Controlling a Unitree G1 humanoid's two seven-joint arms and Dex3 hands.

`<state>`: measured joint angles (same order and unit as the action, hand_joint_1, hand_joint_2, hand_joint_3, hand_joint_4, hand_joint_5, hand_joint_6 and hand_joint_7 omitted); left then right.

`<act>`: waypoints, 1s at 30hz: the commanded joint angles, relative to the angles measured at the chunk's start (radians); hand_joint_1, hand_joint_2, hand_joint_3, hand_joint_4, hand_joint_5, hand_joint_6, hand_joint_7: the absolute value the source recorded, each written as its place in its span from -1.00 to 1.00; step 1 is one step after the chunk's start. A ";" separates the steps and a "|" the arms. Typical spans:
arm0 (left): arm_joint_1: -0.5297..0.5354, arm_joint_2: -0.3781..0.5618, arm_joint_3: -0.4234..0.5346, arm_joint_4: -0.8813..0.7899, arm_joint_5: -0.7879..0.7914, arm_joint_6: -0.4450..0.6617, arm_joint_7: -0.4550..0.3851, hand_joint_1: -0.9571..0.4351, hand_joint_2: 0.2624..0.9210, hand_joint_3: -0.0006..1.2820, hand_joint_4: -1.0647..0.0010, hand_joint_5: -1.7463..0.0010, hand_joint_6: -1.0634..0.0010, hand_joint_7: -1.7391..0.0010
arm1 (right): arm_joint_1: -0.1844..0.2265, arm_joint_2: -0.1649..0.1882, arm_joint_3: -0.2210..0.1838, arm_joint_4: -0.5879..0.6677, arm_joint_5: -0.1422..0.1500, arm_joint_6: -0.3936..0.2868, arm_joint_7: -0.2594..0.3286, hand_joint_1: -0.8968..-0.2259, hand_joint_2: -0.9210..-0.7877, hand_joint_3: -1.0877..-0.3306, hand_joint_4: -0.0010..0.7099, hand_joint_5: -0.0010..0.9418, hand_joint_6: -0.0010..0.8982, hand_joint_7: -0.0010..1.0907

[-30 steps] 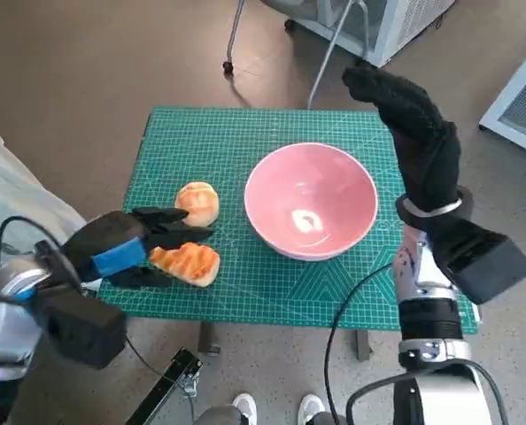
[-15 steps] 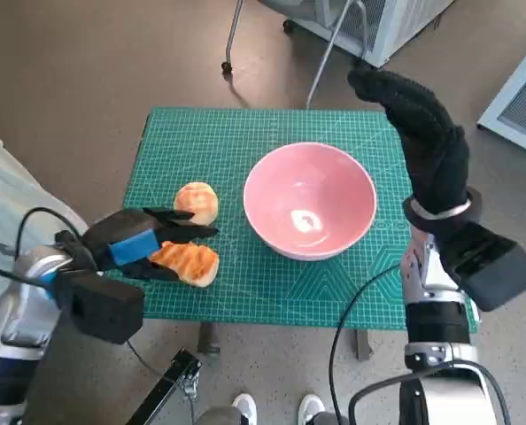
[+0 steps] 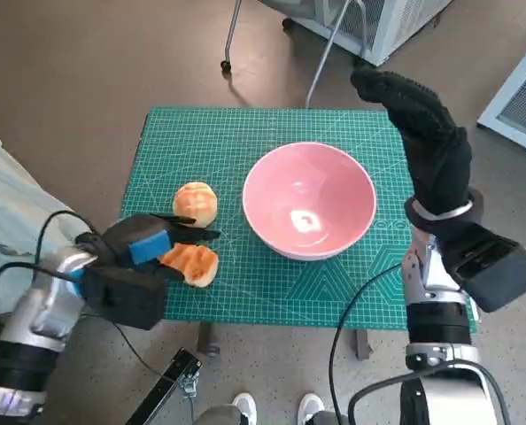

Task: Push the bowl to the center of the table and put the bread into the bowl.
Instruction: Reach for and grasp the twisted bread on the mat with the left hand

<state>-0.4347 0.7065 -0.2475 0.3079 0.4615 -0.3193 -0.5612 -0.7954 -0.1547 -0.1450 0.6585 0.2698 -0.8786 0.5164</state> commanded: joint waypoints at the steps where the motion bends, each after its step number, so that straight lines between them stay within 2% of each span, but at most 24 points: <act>1: -0.011 -0.010 -0.028 0.017 0.040 0.027 0.007 0.19 0.95 -0.98 0.11 0.96 -0.06 0.98 | 0.022 -0.007 0.001 0.017 -0.002 0.000 0.006 -0.39 -1.00 -0.11 -0.17 -0.97 -1.00 0.70; 11: -0.017 -0.019 -0.079 0.029 0.084 0.116 -0.040 0.25 0.99 -0.97 -0.21 0.89 -0.21 0.92 | 0.018 -0.002 0.000 0.028 0.006 0.001 0.009 -0.39 -1.00 -0.10 -0.17 -0.97 -1.00 0.69; 12: -0.018 -0.019 -0.083 0.030 0.086 0.123 -0.044 0.26 0.99 -0.97 -0.27 0.83 -0.24 0.90 | 0.018 -0.002 0.000 0.029 0.006 0.000 0.009 -0.39 -1.00 -0.09 -0.17 -0.97 -1.00 0.69; 14: -0.021 -0.021 -0.091 0.038 0.091 0.136 -0.050 0.28 1.00 -0.98 -0.20 0.63 -0.23 0.84 | 0.018 0.000 0.000 0.032 0.005 -0.001 0.007 -0.38 -1.00 -0.09 -0.17 -0.97 -1.00 0.69; 15: -0.021 -0.022 -0.094 0.042 0.092 0.140 -0.051 0.28 1.00 -0.98 -0.18 0.55 -0.20 0.76 | 0.019 0.001 0.000 0.031 0.004 -0.002 0.006 -0.38 -1.00 -0.09 -0.17 -0.97 -1.00 0.69; 17: -0.022 -0.020 -0.097 0.051 0.091 0.138 -0.052 0.30 1.00 -0.98 -0.22 0.53 -0.09 0.51 | 0.022 0.002 0.001 0.026 0.001 -0.001 0.002 -0.38 -1.00 -0.09 -0.17 -0.97 -1.00 0.69; 19: -0.024 -0.018 -0.098 0.060 0.088 0.133 -0.052 0.31 0.99 -0.97 -0.25 0.53 -0.02 0.38 | 0.024 0.002 0.002 0.022 -0.001 0.001 -0.001 -0.37 -1.00 -0.09 -0.17 -0.97 -1.00 0.69; 20: -0.025 -0.017 -0.099 0.064 0.086 0.129 -0.051 0.32 1.00 -0.93 -0.25 0.35 0.01 0.20 | 0.025 0.002 0.002 0.021 -0.002 0.002 -0.002 -0.37 -1.00 -0.09 -0.17 -0.97 -1.00 0.69; 21: -0.027 -0.016 -0.099 0.072 0.083 0.122 -0.050 0.34 1.00 -0.84 -0.22 0.07 0.09 -0.08 | 0.026 0.002 0.002 0.020 -0.002 0.002 -0.002 -0.37 -1.00 -0.09 -0.17 -0.97 -1.00 0.69; 22: -0.028 -0.015 -0.099 0.077 0.081 0.116 -0.049 0.35 1.00 -0.80 -0.21 -0.10 0.12 -0.24 | 0.026 0.002 0.002 0.020 -0.003 0.002 -0.003 -0.37 -1.00 -0.09 -0.17 -0.97 -1.00 0.68; 25: -0.033 -0.011 -0.096 0.093 0.072 0.094 -0.043 0.37 1.00 -0.79 -0.24 -0.29 0.10 -0.40 | 0.026 0.002 0.001 0.026 -0.003 -0.001 -0.002 -0.38 -1.00 -0.09 -0.17 -0.97 -1.00 0.68; 30: -0.040 -0.003 -0.083 0.095 0.049 0.068 -0.047 0.37 1.00 -0.82 -0.27 -0.30 0.01 -0.48 | 0.028 0.003 0.001 0.026 -0.003 -0.002 -0.003 -0.37 -1.00 -0.09 -0.19 -0.98 -1.00 0.68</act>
<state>-0.4980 0.6941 -0.3232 0.3810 0.5207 -0.2438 -0.5833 -0.7920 -0.1536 -0.1451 0.6742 0.2711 -0.8824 0.5158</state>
